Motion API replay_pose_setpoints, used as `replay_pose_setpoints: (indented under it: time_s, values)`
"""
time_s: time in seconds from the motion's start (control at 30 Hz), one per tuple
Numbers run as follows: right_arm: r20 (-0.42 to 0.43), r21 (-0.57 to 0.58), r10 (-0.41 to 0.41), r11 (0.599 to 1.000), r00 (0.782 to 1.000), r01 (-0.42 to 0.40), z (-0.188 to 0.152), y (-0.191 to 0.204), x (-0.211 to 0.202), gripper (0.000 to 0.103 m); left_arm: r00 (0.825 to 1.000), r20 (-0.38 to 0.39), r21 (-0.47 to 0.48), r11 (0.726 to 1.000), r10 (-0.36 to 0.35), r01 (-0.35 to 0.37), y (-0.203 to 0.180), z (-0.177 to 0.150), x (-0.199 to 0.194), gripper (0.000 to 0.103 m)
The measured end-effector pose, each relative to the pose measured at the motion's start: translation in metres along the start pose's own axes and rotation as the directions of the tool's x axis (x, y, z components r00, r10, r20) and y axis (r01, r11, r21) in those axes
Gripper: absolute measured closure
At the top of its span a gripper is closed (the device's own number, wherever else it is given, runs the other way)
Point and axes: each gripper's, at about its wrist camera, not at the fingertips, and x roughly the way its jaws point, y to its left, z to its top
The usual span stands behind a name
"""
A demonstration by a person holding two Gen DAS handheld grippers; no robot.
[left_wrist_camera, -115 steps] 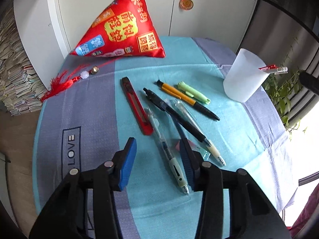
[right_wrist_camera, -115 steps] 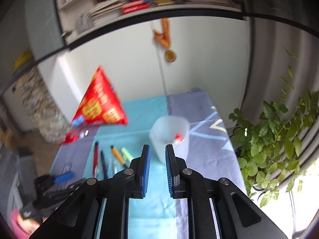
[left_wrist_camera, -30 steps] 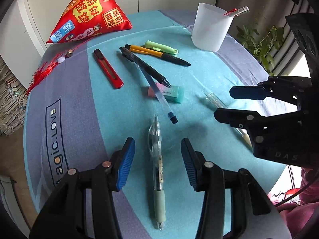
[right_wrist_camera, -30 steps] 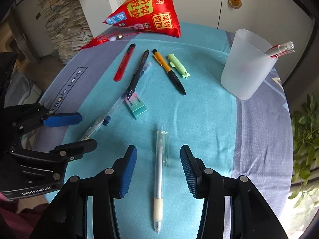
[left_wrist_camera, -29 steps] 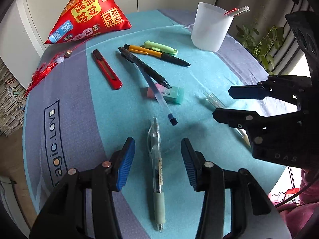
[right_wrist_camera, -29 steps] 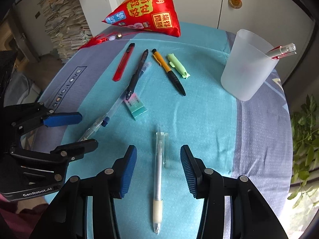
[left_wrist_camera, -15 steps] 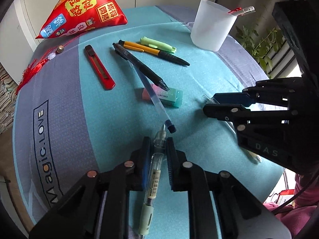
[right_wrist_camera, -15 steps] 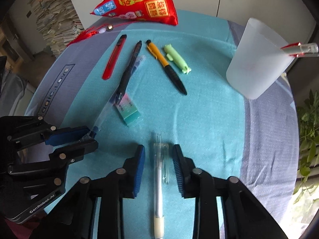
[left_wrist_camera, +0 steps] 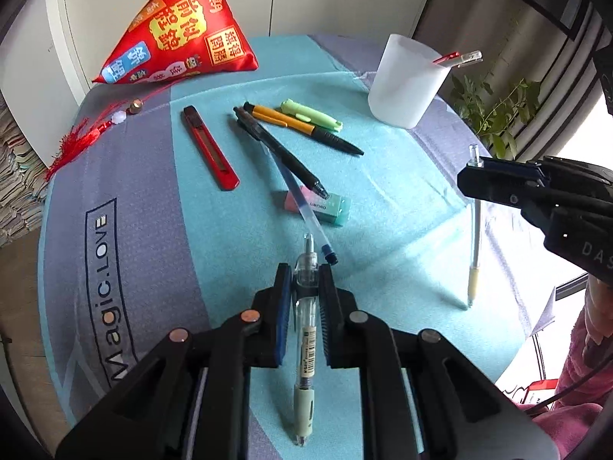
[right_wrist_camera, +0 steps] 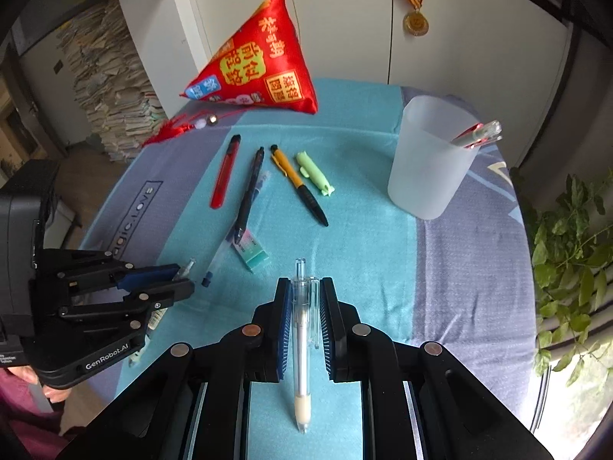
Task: Organize stationery
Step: 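Carry the beige-grip pen into the frosted cup and open the right tool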
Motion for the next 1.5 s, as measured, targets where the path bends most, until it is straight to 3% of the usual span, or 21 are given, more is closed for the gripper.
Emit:
replay_pose_setpoints:
  time_s: [0.43,0.77,0.9,1.07,1.23,1.33,1.5]
  values:
    - [0.229,0.027,-0.017,1.000,0.973,0.012,0.012,-0.010,-0.078,0.088,0.981,0.194,0.061,0.998,-0.001,-0.011,-0.028,0.008,-0.074,0.094]
    - [0.373,0.179,-0.100,0.983,0.922,0.034,0.062,-0.057,-0.112,0.088,0.968,0.252,0.083,0.996,-0.002,-0.020,-0.045,0.035,-0.091,0.094]
    - [0.417,0.239,-0.162,0.969,0.894,0.064,0.086,-0.074,-0.113,0.088,0.967,0.254,0.087,0.996,-0.005,-0.017,-0.050,0.039,-0.093,0.094]
    - [0.430,0.297,-0.199,0.952,0.880,0.070,0.112,-0.095,-0.096,0.088,0.967,0.256,0.082,0.996,-0.003,-0.019,-0.049,0.044,-0.095,0.094]
    - [0.403,0.332,-0.214,0.940,0.890,0.075,0.126,-0.110,-0.065,0.088,0.965,0.264,0.072,0.997,-0.002,-0.018,-0.047,0.053,-0.096,0.094]
    - [0.371,0.344,-0.252,0.931,0.894,0.119,0.121,-0.116,-0.046,0.088,0.965,0.261,0.075,0.997,-0.005,-0.015,-0.047,0.058,-0.094,0.094]
    - [0.312,0.351,-0.234,0.929,0.921,0.117,0.106,-0.124,-0.024,0.088,0.967,0.256,0.076,0.997,-0.017,-0.003,-0.049,0.066,-0.089,0.094]
